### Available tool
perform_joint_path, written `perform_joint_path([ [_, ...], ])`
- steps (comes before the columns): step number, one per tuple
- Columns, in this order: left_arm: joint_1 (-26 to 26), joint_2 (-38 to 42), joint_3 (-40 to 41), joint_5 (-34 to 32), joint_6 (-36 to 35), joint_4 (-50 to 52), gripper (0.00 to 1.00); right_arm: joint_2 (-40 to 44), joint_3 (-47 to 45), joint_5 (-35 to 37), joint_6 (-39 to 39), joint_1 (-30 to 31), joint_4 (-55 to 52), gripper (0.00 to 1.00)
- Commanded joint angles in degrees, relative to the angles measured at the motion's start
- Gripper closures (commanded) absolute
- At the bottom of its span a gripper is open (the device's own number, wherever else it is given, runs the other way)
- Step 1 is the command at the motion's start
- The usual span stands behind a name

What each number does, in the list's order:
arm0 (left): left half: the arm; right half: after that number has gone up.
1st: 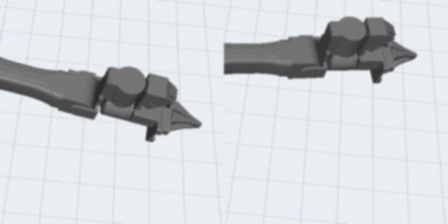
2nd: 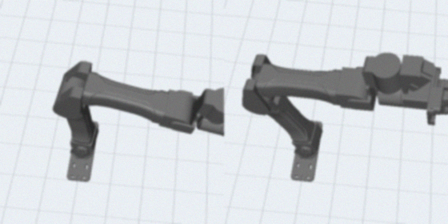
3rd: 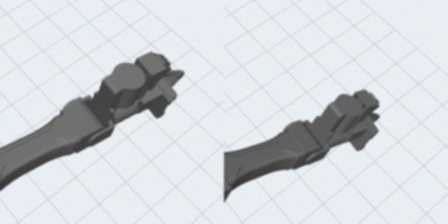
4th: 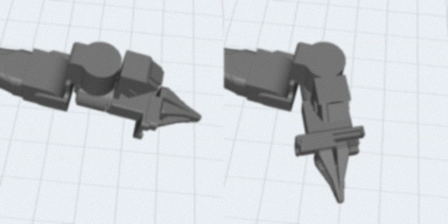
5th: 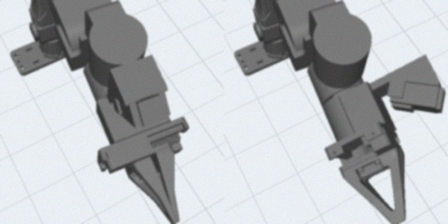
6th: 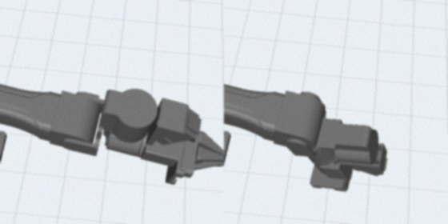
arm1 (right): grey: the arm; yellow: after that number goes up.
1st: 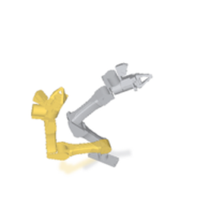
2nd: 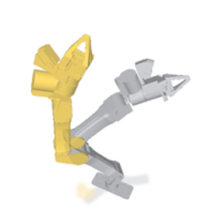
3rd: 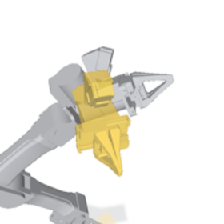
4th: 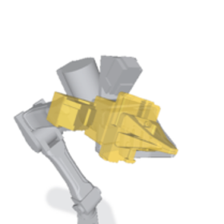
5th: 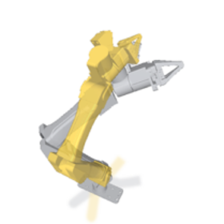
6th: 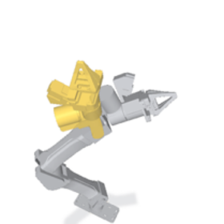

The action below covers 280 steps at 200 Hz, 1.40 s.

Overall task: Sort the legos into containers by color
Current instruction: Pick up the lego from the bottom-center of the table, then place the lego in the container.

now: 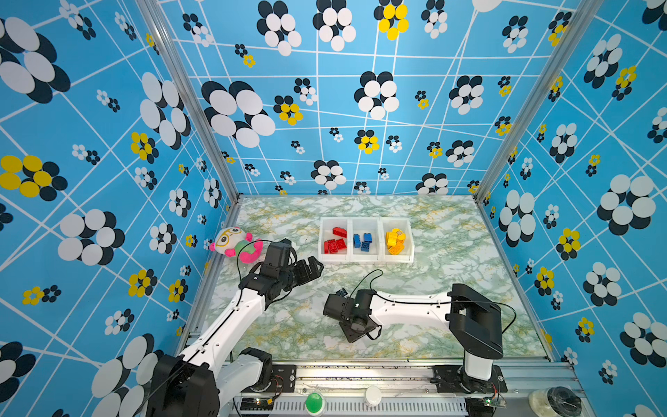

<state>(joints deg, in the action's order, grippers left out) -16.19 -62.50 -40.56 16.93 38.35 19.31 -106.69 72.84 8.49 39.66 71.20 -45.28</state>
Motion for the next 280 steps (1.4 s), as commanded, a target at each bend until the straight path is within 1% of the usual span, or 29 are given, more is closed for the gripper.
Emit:
perform_joint_path([
  [1, 0.32, 1.14, 0.83, -0.03, -0.11, 0.46, 0.01, 2.59, 2.20, 2.72, -1.04, -0.64, -2.63, 0.65],
  [85, 0.19, 1.01, 0.78, 0.72, 0.23, 0.05, 0.01, 2.91, 7.82, 4.57, -6.30, -7.71, -3.68, 0.65],
  [175, -0.07, 0.41, 0.84, 1.27, 0.37, -0.77, 0.01, 0.37, 13.28, 2.02, -8.63, -17.10, -1.07, 0.66],
  [229, -0.19, 0.05, 0.84, 1.35, 0.37, -1.03, 0.01, -3.42, 18.35, 1.34, -11.26, -21.99, -1.61, 0.66],
  [234, -0.23, 0.00, 0.91, 1.35, 0.40, -1.05, 0.01, -3.87, 20.61, 1.34, -11.61, -22.37, -1.72, 0.66],
  [280, -0.27, -0.91, 0.65, 1.35, 0.40, -1.47, 0.01, -8.64, 26.94, 0.57, -13.88, -26.45, -2.80, 0.66],
])
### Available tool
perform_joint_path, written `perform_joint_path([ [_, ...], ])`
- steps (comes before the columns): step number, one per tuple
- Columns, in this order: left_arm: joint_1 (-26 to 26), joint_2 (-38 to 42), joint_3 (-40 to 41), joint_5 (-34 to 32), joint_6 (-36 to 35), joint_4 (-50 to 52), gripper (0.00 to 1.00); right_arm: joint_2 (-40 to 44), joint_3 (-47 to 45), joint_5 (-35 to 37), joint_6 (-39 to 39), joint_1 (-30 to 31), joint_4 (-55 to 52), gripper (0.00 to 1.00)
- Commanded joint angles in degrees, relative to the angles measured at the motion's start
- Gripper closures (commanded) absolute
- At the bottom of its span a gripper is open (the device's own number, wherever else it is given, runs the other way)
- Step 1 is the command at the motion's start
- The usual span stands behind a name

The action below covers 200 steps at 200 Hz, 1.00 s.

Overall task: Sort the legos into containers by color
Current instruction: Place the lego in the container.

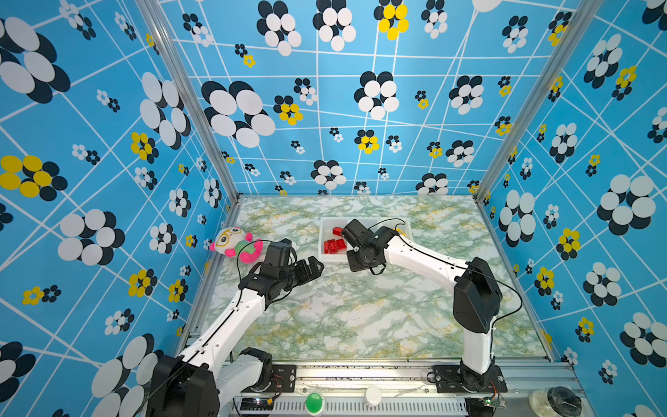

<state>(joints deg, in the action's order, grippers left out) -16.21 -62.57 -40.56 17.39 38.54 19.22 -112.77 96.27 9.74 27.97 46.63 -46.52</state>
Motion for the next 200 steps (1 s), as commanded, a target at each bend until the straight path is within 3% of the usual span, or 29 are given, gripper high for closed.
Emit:
perform_joint_path([
  [1, -0.19, -0.87, 0.61, 0.94, 0.16, -1.42, 0.01, -2.68, 3.63, -0.68, -2.20, -1.98, -1.55, 0.66],
  [155, -0.28, -4.27, -0.59, 1.16, -0.20, -2.17, 0.01, -25.70, 33.02, -0.11, -7.27, -13.62, -7.70, 0.66],
  [169, -0.29, -3.98, -0.38, 1.08, -0.19, -2.17, 0.01, -27.91, 36.67, -0.14, -7.63, -14.06, -9.20, 0.62],
  [200, -0.31, -3.40, 0.21, 0.90, -0.12, -1.93, 0.01, -31.08, 43.60, 0.02, -7.94, -14.48, -12.48, 0.41],
])
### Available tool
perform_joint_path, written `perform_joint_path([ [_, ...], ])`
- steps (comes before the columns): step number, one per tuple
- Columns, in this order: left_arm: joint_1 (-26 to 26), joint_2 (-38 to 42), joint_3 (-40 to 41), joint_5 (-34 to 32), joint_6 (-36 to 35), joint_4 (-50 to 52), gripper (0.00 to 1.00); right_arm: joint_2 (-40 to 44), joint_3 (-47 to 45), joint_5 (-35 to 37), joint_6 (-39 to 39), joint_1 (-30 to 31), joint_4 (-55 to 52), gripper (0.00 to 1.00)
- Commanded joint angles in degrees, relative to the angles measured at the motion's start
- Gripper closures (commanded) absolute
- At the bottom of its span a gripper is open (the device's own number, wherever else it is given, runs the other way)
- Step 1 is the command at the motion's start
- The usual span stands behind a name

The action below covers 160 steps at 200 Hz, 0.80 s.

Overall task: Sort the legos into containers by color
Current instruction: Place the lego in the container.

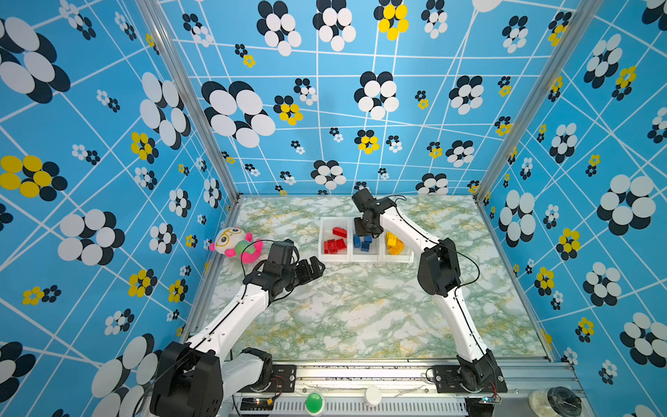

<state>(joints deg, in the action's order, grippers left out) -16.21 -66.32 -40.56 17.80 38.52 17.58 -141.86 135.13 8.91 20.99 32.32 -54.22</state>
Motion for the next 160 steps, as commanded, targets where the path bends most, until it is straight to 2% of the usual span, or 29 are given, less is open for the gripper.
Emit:
perform_joint_path([
  [1, -0.31, 0.38, 0.21, 0.48, -0.11, -0.28, 0.01, -2.00, 4.85, 0.85, -1.00, -0.15, -4.81, 0.40],
  [22, -0.27, 0.76, 0.21, 0.30, -0.16, -0.14, 0.01, -1.69, 5.91, 0.84, -1.00, -0.17, -5.03, 0.34],
  [71, -0.24, 1.37, -0.48, -0.31, -1.00, 0.76, 0.01, 2.75, 3.89, 0.46, -1.23, -0.07, -6.15, 0.33],
  [102, -0.25, 1.72, -1.01, -1.65, -2.82, 1.22, 0.01, 10.12, -4.74, 0.42, -1.63, -0.13, -2.87, 0.27],
  [160, -0.27, 1.36, -2.07, -5.67, -9.32, 0.02, 0.01, 26.10, -24.28, 0.56, -2.24, -0.06, 5.83, 0.10],
])
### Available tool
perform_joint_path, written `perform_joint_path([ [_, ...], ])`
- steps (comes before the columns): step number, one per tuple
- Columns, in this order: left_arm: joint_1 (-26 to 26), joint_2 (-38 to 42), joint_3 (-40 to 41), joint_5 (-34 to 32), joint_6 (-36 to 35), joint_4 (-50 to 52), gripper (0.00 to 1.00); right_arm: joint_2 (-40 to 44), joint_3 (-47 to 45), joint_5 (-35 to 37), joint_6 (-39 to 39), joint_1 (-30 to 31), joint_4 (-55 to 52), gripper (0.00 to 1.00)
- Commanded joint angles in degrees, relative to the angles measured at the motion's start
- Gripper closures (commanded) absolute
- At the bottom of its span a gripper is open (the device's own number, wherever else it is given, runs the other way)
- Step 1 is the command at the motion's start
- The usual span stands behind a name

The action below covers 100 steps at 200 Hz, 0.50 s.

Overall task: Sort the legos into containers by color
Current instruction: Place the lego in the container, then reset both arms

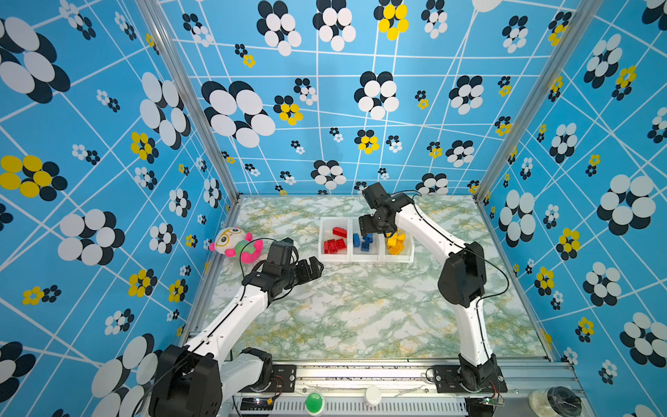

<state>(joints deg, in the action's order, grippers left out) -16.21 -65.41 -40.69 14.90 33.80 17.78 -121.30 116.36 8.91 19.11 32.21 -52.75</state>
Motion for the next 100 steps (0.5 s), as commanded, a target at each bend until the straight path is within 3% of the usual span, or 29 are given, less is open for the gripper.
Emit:
perform_joint_path([
  [1, -0.25, 0.45, -1.98, -2.85, -4.74, -0.23, 0.01, 5.67, -5.78, 0.57, -0.38, 0.05, 4.52, 0.10],
  [46, -0.01, 0.53, -2.12, -6.90, -10.58, -2.91, 0.01, 14.92, -17.90, 1.50, -2.39, 0.06, 9.61, 0.01],
  [100, 1.00, 0.60, -1.32, -10.59, -17.26, -7.47, 0.00, 24.19, -31.43, 3.78, -6.85, -0.15, 15.87, 0.01],
])
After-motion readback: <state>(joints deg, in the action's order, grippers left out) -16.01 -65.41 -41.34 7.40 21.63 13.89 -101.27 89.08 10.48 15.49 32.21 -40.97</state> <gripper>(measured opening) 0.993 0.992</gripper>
